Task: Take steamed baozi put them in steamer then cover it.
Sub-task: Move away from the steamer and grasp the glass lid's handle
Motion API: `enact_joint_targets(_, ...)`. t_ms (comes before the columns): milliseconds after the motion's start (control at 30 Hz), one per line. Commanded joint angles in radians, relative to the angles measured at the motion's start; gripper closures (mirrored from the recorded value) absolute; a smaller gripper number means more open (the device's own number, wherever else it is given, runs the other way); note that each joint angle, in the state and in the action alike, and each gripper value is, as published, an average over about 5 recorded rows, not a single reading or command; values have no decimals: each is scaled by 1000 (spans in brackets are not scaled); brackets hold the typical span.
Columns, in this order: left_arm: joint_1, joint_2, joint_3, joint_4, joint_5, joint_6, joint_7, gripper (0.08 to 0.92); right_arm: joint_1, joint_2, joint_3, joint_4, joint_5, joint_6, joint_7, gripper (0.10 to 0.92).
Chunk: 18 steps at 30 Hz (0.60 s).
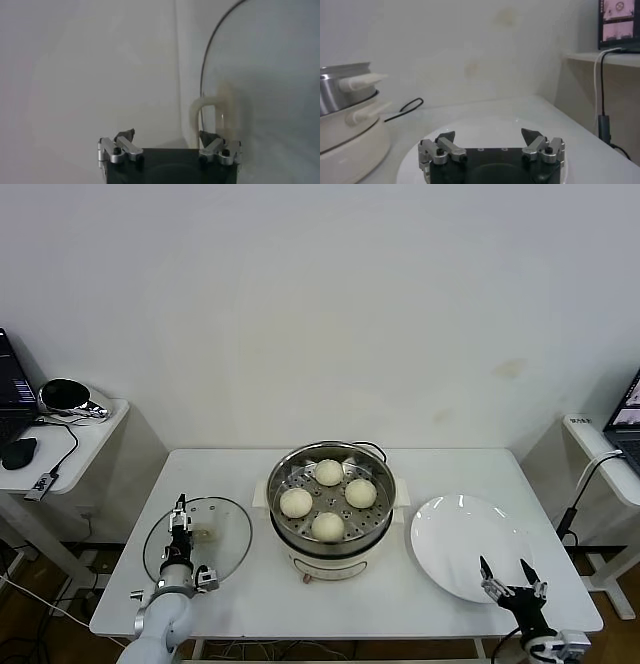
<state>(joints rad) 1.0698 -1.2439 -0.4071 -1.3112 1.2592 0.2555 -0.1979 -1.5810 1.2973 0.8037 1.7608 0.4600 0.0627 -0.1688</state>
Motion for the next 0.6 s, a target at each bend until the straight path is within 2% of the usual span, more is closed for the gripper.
enact_joint_targets(33, -18, -1, 2, 43, -20, -16, -31, 177, -8, 2, 6, 5, -2, 3, -2, 203)
enact_joint_targets(100, -16, 1, 3, 45, -22, -27, -34, 183, -10, 1, 9, 4, -4, 4, -4, 203)
enact_joint_targets(200, -13, 2, 5, 47, -21, -40, -40, 236, -10, 1, 13, 3, -5, 4, -4, 203)
enact_joint_targets(600, -7, 13, 13, 53, -21, -34, -56, 579, -12, 3, 16, 3, -16, 8, -5, 203)
